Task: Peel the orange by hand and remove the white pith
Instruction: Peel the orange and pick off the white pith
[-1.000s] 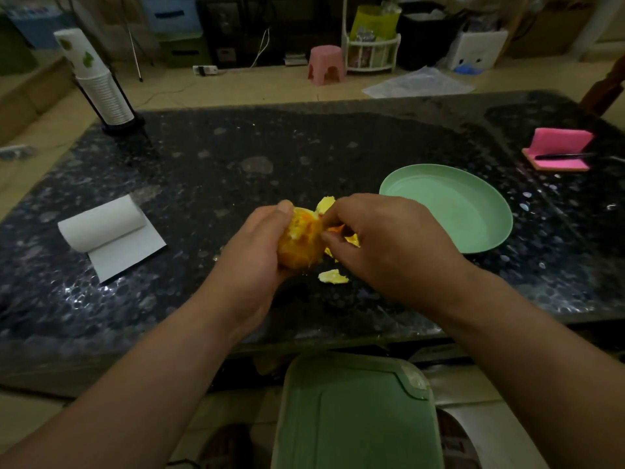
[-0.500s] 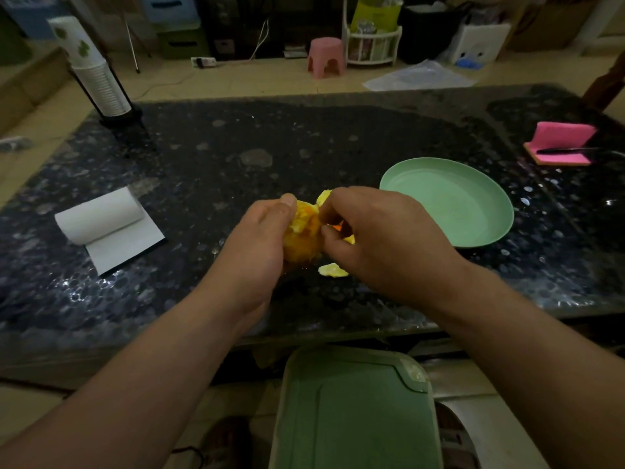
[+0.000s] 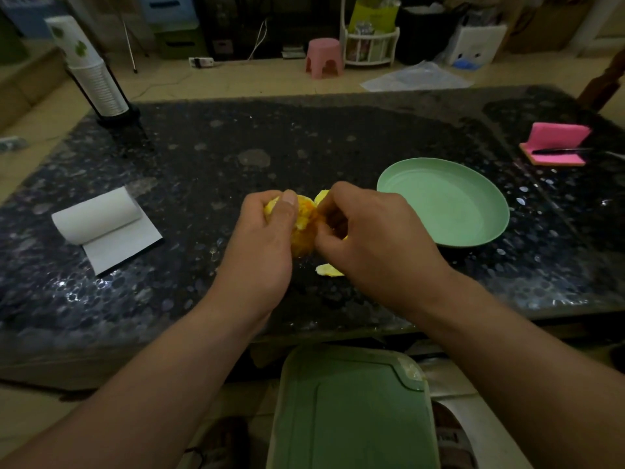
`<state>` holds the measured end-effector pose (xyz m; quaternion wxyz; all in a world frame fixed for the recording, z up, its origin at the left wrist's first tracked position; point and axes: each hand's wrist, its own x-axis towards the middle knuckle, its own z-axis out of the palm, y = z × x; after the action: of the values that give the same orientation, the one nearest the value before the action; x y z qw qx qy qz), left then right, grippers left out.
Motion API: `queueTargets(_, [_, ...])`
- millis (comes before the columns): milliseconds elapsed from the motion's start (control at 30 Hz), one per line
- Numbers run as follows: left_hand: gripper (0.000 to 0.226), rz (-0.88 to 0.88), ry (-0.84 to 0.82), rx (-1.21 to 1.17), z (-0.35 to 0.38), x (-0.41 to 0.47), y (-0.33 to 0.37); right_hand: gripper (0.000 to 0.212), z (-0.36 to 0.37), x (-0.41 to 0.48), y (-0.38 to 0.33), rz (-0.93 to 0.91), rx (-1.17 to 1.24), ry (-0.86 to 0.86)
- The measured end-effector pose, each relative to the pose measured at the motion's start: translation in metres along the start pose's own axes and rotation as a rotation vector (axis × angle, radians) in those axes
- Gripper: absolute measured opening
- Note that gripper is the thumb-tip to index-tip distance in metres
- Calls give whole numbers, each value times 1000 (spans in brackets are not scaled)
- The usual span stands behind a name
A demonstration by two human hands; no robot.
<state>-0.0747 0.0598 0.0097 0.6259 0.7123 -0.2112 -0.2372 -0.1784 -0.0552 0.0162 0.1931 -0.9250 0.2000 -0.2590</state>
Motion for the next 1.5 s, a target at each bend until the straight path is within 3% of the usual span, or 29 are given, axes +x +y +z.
queueTargets(167, [28,9,1,-9,1,-2,2,7,-1,0,-1,41,91,10])
queueTargets(500, [36,-51,-44,-158,-5,4,3,14,-11,7,9,225,556,-74])
queueTargets(667, [24,31,-41,-56,-4,3,0,8,-9,4,10,171,460,-72])
queueTargets(800, [28,114,-37,29,-3,0,-1,10,-7,3,5,159,383,-15])
queueTargets(933, [28,124,-44,59,-4,0,0,12,-10,6,3,220,458,-26])
queueTargets(1067, [29,25,-74,-79,-10,4,6,11,-18,10,7,320,779,-142])
queueTargets(1233, [36,-179,-129,-356,-15,10,11,30,-20,14,10,501,1220,-299])
queueTargets(1400, [30,-250,-208,-490,-17,9,13,20,-19,16,21,591,1386,-343])
queueTargets(1500, [26,-263,-203,-518,-18,11,11,10,-10,17,31,650,1284,-297])
